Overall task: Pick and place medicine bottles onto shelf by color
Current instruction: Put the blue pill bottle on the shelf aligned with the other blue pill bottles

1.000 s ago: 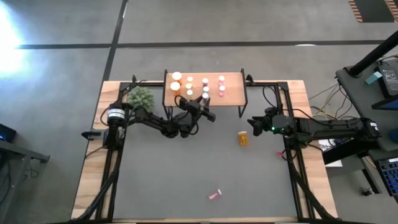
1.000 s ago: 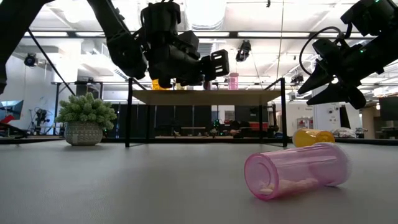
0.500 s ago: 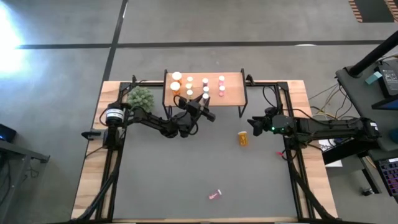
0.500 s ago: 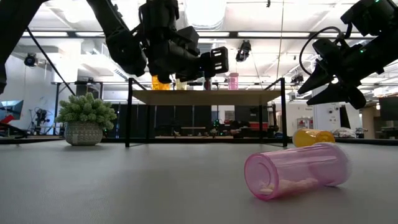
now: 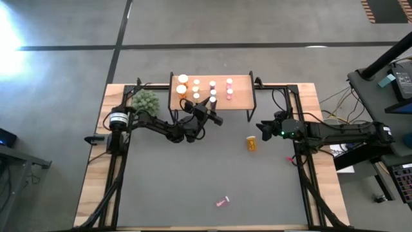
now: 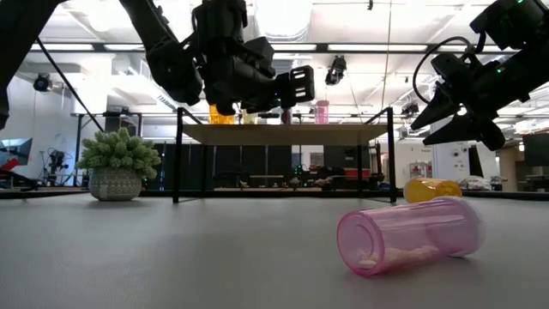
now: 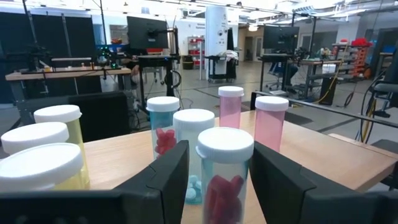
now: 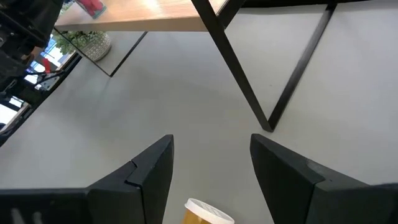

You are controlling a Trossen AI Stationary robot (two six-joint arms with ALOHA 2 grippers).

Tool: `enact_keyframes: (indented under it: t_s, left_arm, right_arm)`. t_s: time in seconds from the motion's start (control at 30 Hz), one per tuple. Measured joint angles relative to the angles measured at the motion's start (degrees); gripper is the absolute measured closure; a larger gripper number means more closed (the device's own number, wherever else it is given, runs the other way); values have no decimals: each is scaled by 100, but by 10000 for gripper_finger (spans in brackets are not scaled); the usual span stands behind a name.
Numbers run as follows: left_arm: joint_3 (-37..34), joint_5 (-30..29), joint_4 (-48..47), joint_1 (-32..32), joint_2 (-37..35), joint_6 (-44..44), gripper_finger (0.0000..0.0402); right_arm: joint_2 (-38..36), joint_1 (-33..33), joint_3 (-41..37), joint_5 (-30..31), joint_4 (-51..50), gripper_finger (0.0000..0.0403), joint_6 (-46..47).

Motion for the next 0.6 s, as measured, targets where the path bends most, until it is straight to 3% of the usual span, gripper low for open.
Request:
enact_keyframes:
  t_s: [0.6]
  left_arm:
    - [11, 19, 243, 0, 0, -2, 224]
  right_arm:
    - [0, -2, 0, -2, 1, 200, 0]
